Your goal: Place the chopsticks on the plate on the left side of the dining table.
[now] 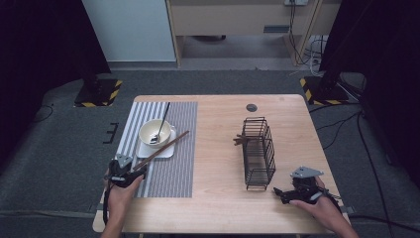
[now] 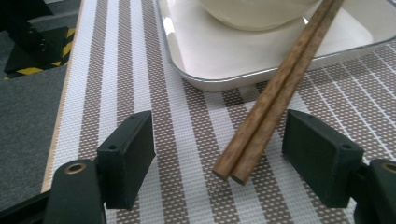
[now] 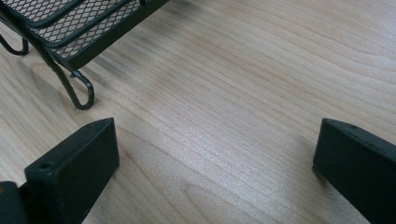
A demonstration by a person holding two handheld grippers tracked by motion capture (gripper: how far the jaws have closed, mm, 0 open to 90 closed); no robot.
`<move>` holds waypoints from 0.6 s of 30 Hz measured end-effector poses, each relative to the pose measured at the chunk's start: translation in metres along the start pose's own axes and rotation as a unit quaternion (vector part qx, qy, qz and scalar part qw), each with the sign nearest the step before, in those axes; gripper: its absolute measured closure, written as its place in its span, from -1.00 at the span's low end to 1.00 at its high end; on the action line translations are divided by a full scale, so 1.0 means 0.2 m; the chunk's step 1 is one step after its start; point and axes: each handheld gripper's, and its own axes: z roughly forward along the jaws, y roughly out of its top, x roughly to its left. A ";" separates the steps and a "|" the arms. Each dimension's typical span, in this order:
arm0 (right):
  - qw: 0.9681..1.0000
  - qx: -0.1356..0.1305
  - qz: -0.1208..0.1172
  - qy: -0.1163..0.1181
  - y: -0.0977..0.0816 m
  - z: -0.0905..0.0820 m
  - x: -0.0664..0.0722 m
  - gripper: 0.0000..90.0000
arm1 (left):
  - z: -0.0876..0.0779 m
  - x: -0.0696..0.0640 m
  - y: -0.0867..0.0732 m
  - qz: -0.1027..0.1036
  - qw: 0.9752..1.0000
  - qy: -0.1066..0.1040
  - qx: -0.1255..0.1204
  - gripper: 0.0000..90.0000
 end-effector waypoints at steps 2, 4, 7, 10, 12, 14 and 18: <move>1.000 0.000 0.000 0.000 0.00 0.00 0.00 -1.00 | 0.00 0.01 0.00 0.000 1.000 0.004 -0.002 -0.42; 1.000 0.000 0.000 0.000 0.00 0.00 0.00 -1.00 | 0.00 0.01 0.01 0.001 1.000 0.007 -0.003 -0.38; 1.000 0.000 0.000 0.000 0.00 0.00 0.00 -1.00 | 0.01 0.03 0.01 -0.006 1.000 0.009 -0.002 -0.36; 1.000 0.000 0.000 0.000 0.00 0.00 0.00 -1.00 | 0.01 0.04 0.02 -0.011 1.000 0.015 -0.005 -0.34; 1.000 0.000 0.000 0.000 0.00 0.00 0.00 -1.00 | 0.01 0.04 0.02 -0.011 1.000 0.010 -0.009 -0.34; 1.000 0.000 0.000 0.000 0.00 0.00 0.00 -1.00 | 0.01 0.04 0.02 -0.004 1.000 0.009 -0.010 -0.35; 1.000 0.000 0.000 0.000 0.00 0.00 0.00 -1.00 | 0.01 0.05 0.01 -0.010 1.000 0.004 -0.011 -0.42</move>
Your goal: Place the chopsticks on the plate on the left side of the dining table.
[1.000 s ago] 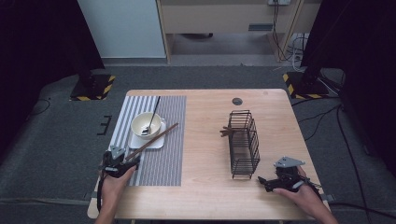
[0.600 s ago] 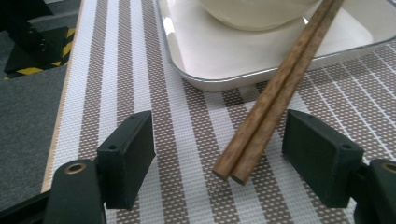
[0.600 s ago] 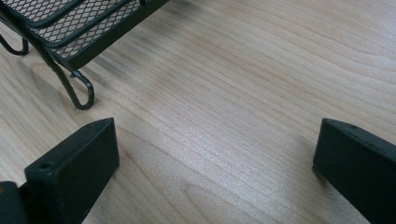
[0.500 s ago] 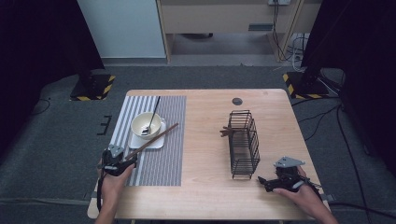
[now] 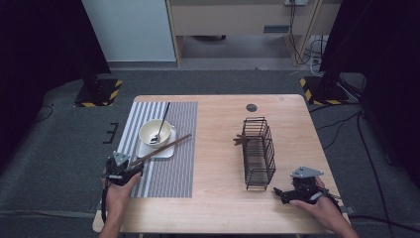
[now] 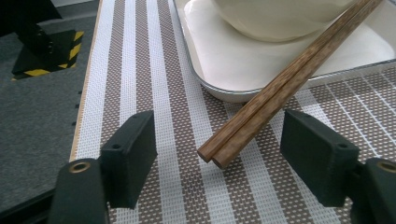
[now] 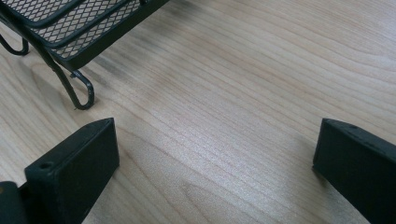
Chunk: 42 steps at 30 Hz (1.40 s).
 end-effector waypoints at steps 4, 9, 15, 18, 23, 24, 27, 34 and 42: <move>1.000 0.000 0.000 0.000 0.00 0.00 0.00 -1.00 | -0.02 0.00 0.00 -0.004 1.000 -0.001 -0.007 -0.46; 1.000 0.000 0.000 0.000 0.00 0.00 0.00 -1.00 | -0.02 0.02 0.01 -0.008 1.000 0.011 -0.018 -0.43; 1.000 0.000 0.000 0.000 0.00 0.00 0.00 -1.00 | 0.01 0.01 0.03 0.003 1.000 0.021 -0.018 -0.43; 1.000 0.000 0.000 0.000 0.00 0.00 0.00 -1.00 | 0.02 0.01 0.04 0.007 1.000 0.023 -0.015 -0.43; 1.000 0.000 0.000 0.000 0.00 0.00 0.00 -1.00 | -0.01 0.01 0.02 0.006 1.000 0.020 -0.014 -0.46; 1.000 0.000 0.000 0.000 0.00 0.00 0.00 -1.00 | -0.02 0.01 0.01 0.004 1.000 0.019 -0.014 -0.47; 1.000 0.000 0.000 0.000 0.00 0.00 0.00 -1.00 | -0.06 0.02 -0.01 0.000 1.000 0.015 -0.012 -0.47; 1.000 0.000 0.000 0.000 0.00 0.00 0.00 -1.00 | -0.07 0.03 -0.05 -0.001 1.000 0.016 -0.005 -0.46; 1.000 0.000 0.000 0.000 0.00 0.00 0.00 -1.00 | -0.08 0.01 -0.04 0.006 1.000 0.010 -0.012 -0.19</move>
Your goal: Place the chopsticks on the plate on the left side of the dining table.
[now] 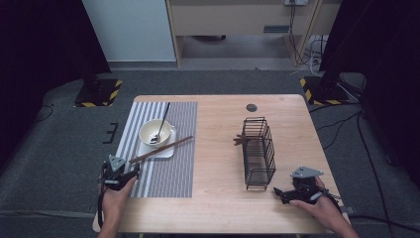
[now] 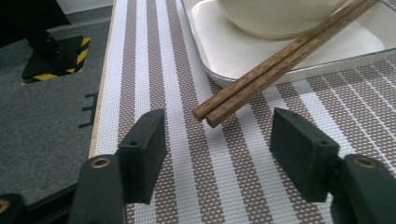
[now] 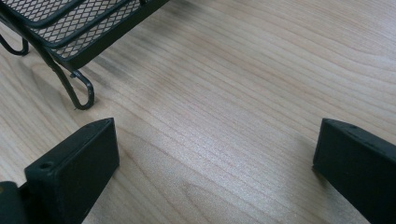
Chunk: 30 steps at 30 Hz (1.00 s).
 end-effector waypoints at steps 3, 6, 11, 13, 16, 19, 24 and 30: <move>1.000 0.000 0.000 0.000 0.00 0.00 0.00 -1.00 | 0.00 0.00 0.00 0.000 1.000 -0.004 0.000 -0.10; 1.000 0.000 0.000 0.000 0.00 0.00 0.00 -1.00 | 0.00 -0.01 0.00 0.004 1.000 -0.008 0.002 -0.02; 1.000 0.000 0.000 0.000 0.00 0.00 0.00 -1.00 | 0.01 -0.03 0.00 0.011 1.000 -0.012 0.004 0.05; 1.000 0.000 0.000 0.000 0.00 0.00 0.00 -1.00 | 0.01 -0.03 0.01 0.013 1.000 -0.012 0.004 0.05; 1.000 0.000 0.000 0.000 0.00 0.00 0.00 -1.00 | 0.01 -0.03 0.01 0.012 1.000 -0.012 0.003 0.05; 1.000 0.000 0.000 0.000 0.00 0.00 0.00 -1.00 | 0.02 -0.03 0.01 0.012 1.000 -0.010 0.003 0.04; 1.000 0.000 0.000 0.000 0.00 0.00 0.00 -1.00 | 0.01 -0.01 0.01 0.005 1.000 -0.008 -0.004 0.01; 1.000 0.000 0.000 0.000 0.00 0.00 0.00 -1.00 | 0.03 0.02 0.01 -0.004 1.000 -0.004 -0.005 0.02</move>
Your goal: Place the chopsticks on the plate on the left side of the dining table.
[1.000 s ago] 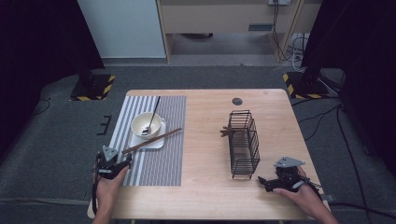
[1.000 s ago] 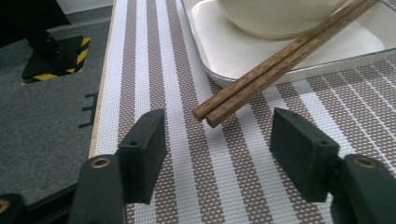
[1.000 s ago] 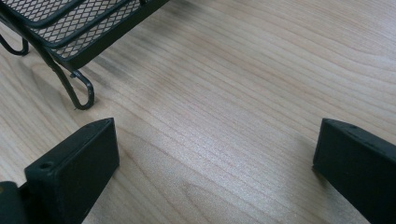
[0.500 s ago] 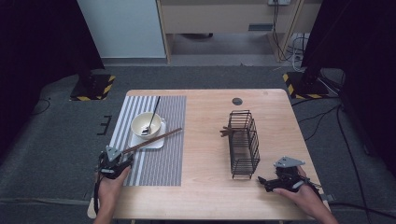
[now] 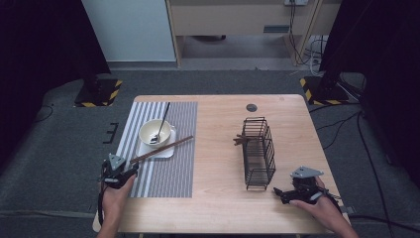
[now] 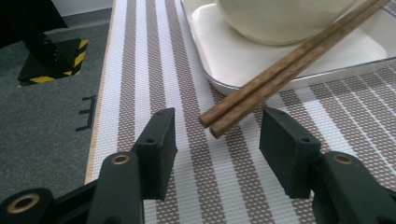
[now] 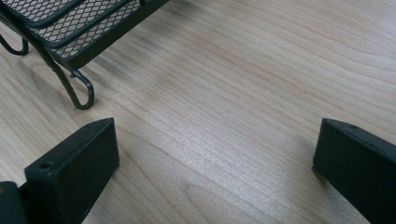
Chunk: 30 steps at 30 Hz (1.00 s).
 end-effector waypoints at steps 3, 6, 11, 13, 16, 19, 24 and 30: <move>1.000 0.000 0.000 0.000 0.00 0.00 0.00 -1.00 | 0.01 0.03 0.00 -0.012 1.000 0.001 0.001 0.03; 1.000 0.000 0.000 0.000 0.00 0.00 0.00 -1.00 | 0.02 0.04 0.00 -0.019 1.000 0.004 -0.002 0.03; 1.000 0.000 0.000 0.000 0.00 0.00 0.00 -1.00 | 0.02 0.06 0.01 -0.019 1.000 0.009 -0.003 0.02; 1.000 0.000 0.000 0.000 0.00 0.00 0.00 -1.00 | 0.03 0.05 0.01 -0.015 1.000 0.008 -0.002 0.02; 1.000 0.000 0.000 0.000 0.00 0.00 0.00 -1.00 | 0.03 0.04 0.01 -0.008 1.000 0.005 -0.002 0.03; 1.000 0.000 0.000 0.000 0.00 0.00 0.00 -1.00 | 0.03 0.04 0.02 -0.006 1.000 0.007 -0.001 0.02; 1.000 0.000 0.000 0.000 0.00 0.00 0.00 -1.00 | 0.04 0.03 0.02 -0.002 1.000 0.011 -0.001 0.04; 1.000 0.000 0.000 0.000 0.00 0.00 0.00 -1.00 | 0.05 0.03 0.03 0.002 1.000 0.014 0.001 0.04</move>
